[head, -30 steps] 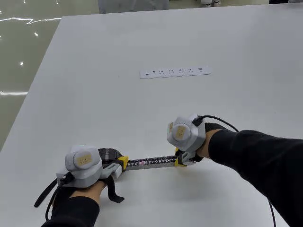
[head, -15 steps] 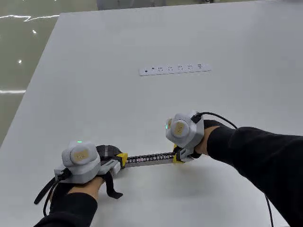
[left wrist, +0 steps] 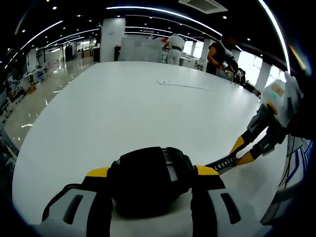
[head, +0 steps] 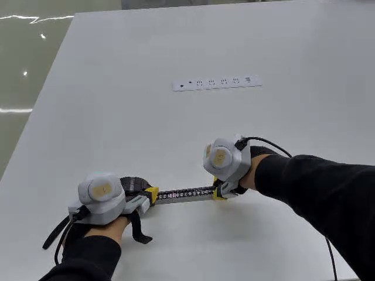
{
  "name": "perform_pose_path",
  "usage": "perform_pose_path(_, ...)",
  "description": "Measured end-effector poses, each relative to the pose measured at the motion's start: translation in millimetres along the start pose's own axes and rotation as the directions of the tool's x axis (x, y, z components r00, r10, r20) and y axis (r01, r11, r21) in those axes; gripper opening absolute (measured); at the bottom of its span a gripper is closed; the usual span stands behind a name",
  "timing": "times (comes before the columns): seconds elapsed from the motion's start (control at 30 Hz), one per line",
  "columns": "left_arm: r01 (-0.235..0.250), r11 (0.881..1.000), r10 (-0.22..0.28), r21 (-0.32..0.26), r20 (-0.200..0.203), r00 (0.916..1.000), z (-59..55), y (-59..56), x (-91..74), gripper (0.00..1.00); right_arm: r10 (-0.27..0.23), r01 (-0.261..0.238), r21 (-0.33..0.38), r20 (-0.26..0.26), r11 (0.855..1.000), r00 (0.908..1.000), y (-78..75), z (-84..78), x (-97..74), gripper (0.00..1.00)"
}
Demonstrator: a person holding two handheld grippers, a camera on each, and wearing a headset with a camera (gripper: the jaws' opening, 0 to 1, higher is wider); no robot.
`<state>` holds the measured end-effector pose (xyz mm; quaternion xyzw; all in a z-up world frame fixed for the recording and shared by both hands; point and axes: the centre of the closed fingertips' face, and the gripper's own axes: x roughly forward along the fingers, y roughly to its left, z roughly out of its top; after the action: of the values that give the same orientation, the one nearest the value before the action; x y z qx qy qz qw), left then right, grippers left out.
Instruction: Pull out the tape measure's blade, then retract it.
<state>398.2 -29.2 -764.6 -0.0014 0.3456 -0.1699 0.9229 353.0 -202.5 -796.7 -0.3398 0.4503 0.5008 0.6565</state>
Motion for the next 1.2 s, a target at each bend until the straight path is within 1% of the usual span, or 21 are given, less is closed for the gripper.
perform_pose_path(0.17, -0.006, 1.0, 0.006, 0.013, 0.006, 1.0, 0.5, 0.4, -0.6, 0.59, -0.003, 0.003, -0.004, -0.002, 1.0, 1.0, 1.3, 1.7, 0.6, 0.09)
perform_pose_path(0.27, 0.0, 1.0, 0.0, -0.007, 0.004, 1.0, 1.2, 1.3, -0.3, 0.58, 0.001, -0.001, 0.002, 0.002, 1.0, 1.0, 1.2, 2.5, 0.7, 0.09)
perform_pose_path(0.37, 0.008, 1.0, -0.008, -0.017, -0.005, 1.0, 1.3, 1.8, 0.4, 0.58, 0.008, -0.008, -0.013, 0.009, 1.0, 0.9999, 1.5, 3.0, 0.8, 0.09)
perform_pose_path(0.47, 0.013, 1.0, -0.013, -0.021, -0.006, 0.9999, 0.7, 1.2, -0.3, 0.58, 0.012, -0.011, -0.004, 0.021, 1.0, 0.9997, 1.9, 3.0, 0.3, 0.09)
perform_pose_path(0.5, 0.017, 1.0, -0.018, -0.025, -0.006, 0.9998, 0.9, 1.5, -0.3, 0.58, 0.012, -0.013, 0.013, 0.027, 1.0, 0.9996, 1.9, 3.0, 0.8, 0.09)
perform_pose_path(0.57, 0.021, 0.999, -0.021, -0.03, -0.006, 0.9998, 1.0, 1.7, -0.3, 0.58, 0.013, -0.014, 0.014, 0.034, 1.0, 0.9993, 1.6, 3.1, 1.0, 0.09)
perform_pose_path(0.77, 0.017, 0.999, -0.017, -0.028, -0.001, 0.9999, 1.3, 1.4, 0.1, 0.58, 0.019, -0.02, 0.032, 0.042, 0.999, 0.9989, 2.1, 4.2, 1.3, 0.09)
perform_pose_path(0.93, 0.029, 0.999, -0.029, -0.034, -0.002, 0.9996, 0.7, 2.0, -1.2, 0.58, 0.022, -0.021, -0.011, 0.049, 1.0, 0.9985, 2.8, 5.6, 1.9, 0.09)
perform_pose_path(1.07, 0.036, 0.999, -0.036, -0.036, 0.004, 0.9993, 1.0, 1.6, -2.2, 0.58, 0.033, -0.029, -0.05, 0.069, 0.998, 0.9971, 3.8, 5.2, 1.5, 0.09)
perform_pose_path(1.2, 0.044, 0.998, -0.044, -0.033, 0.009, 0.999, 1.1, 1.6, -2.9, 0.58, 0.044, -0.04, -0.046, 0.092, 0.998, 0.9948, 4.2, 7.2, 2.0, 0.09)
